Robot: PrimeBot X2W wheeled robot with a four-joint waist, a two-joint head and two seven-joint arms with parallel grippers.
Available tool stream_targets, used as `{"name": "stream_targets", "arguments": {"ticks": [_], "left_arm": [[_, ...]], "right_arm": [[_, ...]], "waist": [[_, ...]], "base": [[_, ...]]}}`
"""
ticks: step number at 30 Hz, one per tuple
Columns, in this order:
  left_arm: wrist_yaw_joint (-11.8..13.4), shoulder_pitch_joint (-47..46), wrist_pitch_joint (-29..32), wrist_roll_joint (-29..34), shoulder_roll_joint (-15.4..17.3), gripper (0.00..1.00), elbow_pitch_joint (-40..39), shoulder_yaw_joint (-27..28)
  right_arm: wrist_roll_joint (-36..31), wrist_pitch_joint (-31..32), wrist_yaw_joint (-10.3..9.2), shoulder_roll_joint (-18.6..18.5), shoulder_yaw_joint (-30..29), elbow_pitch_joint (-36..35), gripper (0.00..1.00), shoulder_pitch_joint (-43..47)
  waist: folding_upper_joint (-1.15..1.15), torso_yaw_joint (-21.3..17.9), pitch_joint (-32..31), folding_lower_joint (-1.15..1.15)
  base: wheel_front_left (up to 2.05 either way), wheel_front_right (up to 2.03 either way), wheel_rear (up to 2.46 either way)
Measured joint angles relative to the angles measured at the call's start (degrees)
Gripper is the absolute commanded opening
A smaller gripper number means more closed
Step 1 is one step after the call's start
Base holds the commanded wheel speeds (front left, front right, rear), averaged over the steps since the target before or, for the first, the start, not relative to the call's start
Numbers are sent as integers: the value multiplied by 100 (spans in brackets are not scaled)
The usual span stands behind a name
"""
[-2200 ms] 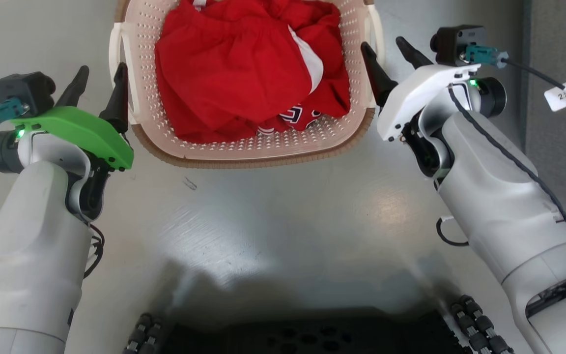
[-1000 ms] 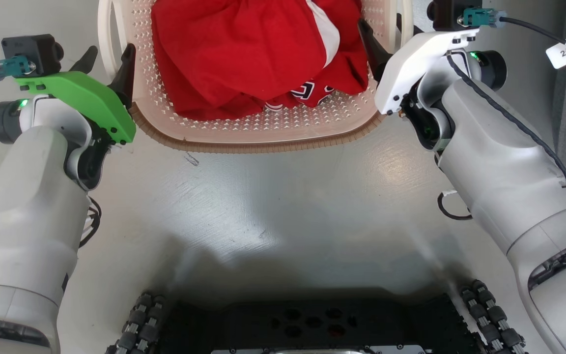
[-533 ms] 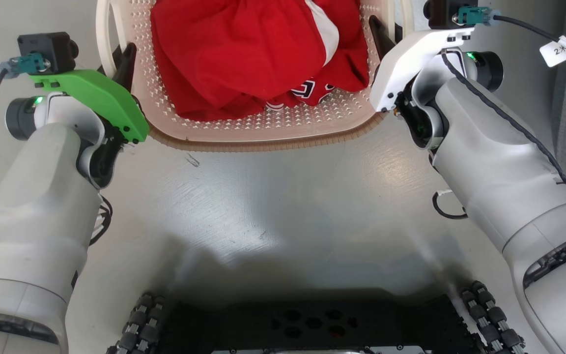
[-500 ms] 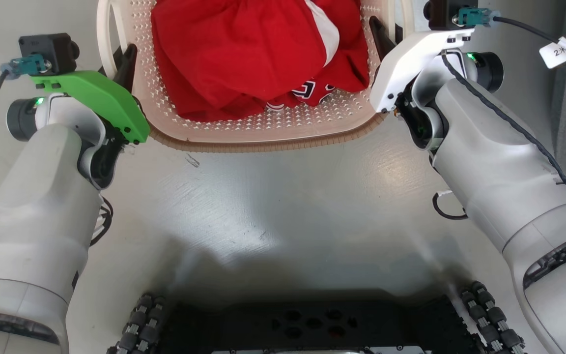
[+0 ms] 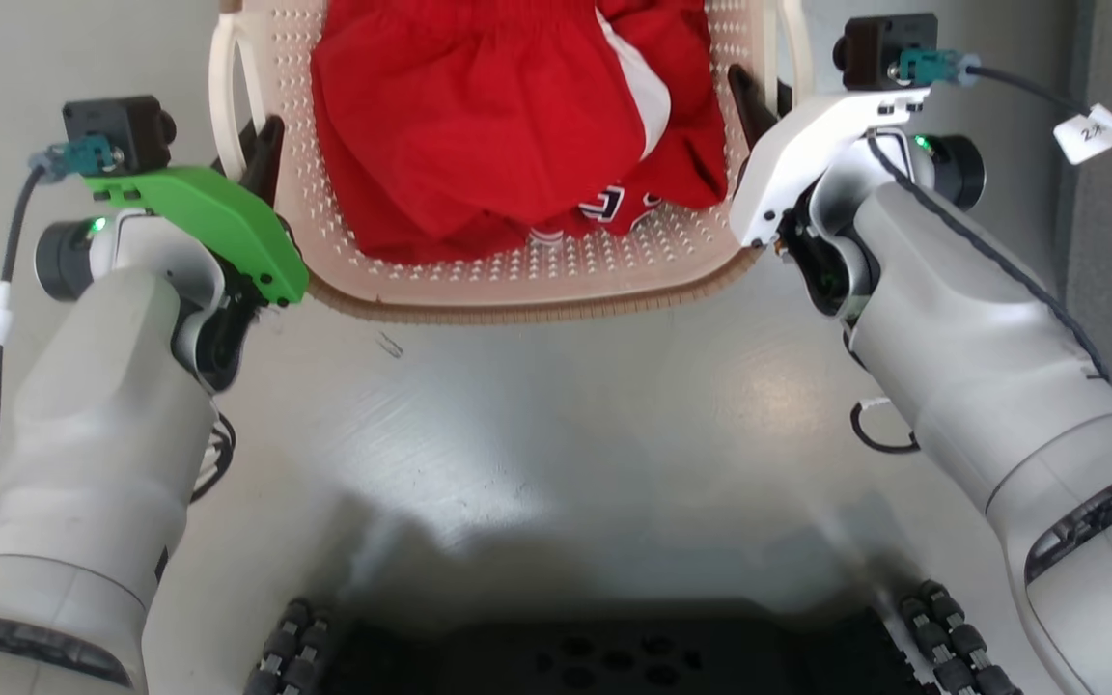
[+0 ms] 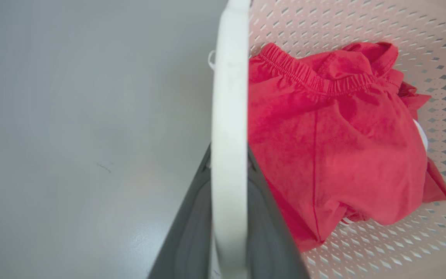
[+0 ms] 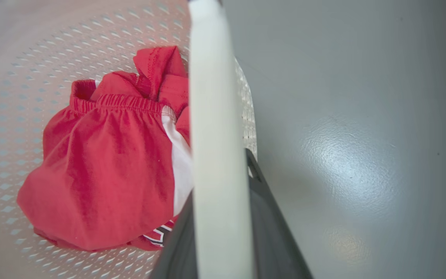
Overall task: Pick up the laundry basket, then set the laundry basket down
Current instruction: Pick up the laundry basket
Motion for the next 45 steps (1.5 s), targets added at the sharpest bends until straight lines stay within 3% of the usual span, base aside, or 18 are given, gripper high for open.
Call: {"name": "stream_targets", "arguments": {"ticks": [9,45], "left_arm": [[-2,419,25,-237,-49,0,185,-223],[-23,2106,339,-804,-236,0,714,-581]], "right_arm": [[365,92,91,19,172,88,0,480],[1344,803,105,94,942,142,0,2149]], "waist": [[0,-22,-547,0],[0,-372,-3442,-1]], "base": [[0,0,0],[0,0,0]]}}
